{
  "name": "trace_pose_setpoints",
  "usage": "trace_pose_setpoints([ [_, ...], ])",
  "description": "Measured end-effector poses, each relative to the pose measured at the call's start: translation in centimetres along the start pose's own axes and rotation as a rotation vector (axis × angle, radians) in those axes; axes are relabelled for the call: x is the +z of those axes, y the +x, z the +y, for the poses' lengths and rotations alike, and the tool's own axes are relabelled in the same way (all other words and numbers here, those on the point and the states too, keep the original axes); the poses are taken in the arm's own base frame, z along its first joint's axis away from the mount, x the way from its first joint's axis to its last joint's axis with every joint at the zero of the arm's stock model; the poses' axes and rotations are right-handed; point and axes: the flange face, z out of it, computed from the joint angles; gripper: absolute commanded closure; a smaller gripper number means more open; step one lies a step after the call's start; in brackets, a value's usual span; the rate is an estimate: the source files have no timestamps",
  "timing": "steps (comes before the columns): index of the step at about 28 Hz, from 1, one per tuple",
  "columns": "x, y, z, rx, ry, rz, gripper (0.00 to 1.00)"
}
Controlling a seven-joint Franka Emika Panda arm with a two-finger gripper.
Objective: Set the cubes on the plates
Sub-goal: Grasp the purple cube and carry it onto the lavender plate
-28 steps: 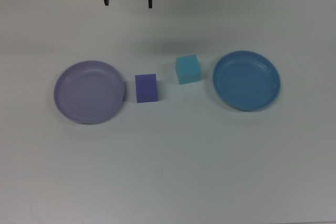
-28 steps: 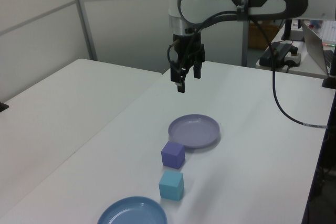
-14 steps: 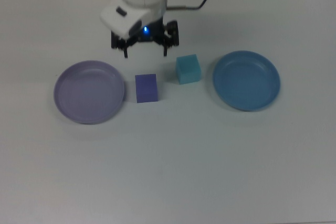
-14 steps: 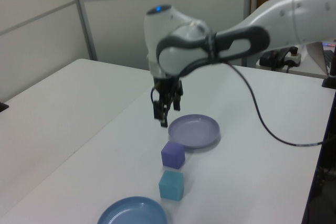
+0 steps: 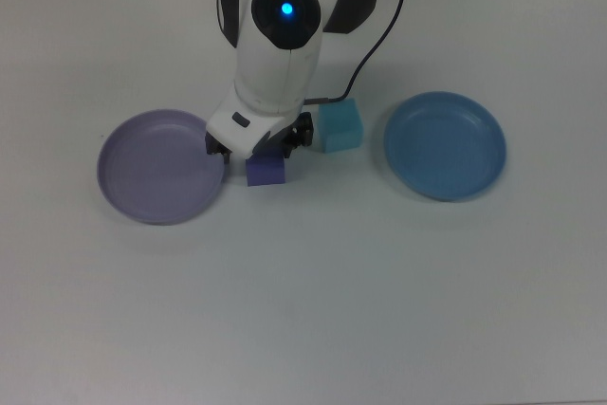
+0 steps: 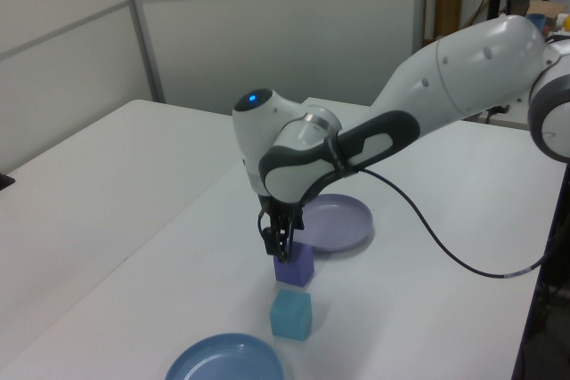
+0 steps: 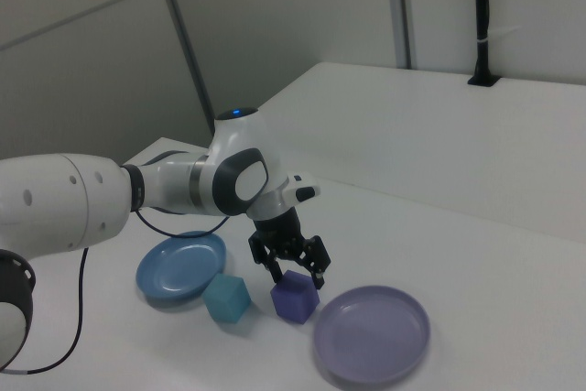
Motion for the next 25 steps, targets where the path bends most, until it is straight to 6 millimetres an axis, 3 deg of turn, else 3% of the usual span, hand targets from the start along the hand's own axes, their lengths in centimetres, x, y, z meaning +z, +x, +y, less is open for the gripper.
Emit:
trace_pose_setpoints([
  [6, 0.2, 0.0, -0.2, -0.004, -0.001, -0.001, 0.01],
  [8, 0.3, -0.1, -0.3, -0.005, -0.001, -0.003, 0.27],
  [12, 0.8, -0.3, -0.6, -0.011, -0.001, -0.016, 0.56],
  [16, 1.6, -0.7, -1.5, -0.027, -0.002, -0.033, 0.64],
  [19, 1.8, -0.8, -2.1, -0.035, -0.003, -0.038, 0.78],
  [25, 1.0, -0.7, -2.4, 0.0, -0.006, -0.024, 0.79],
])
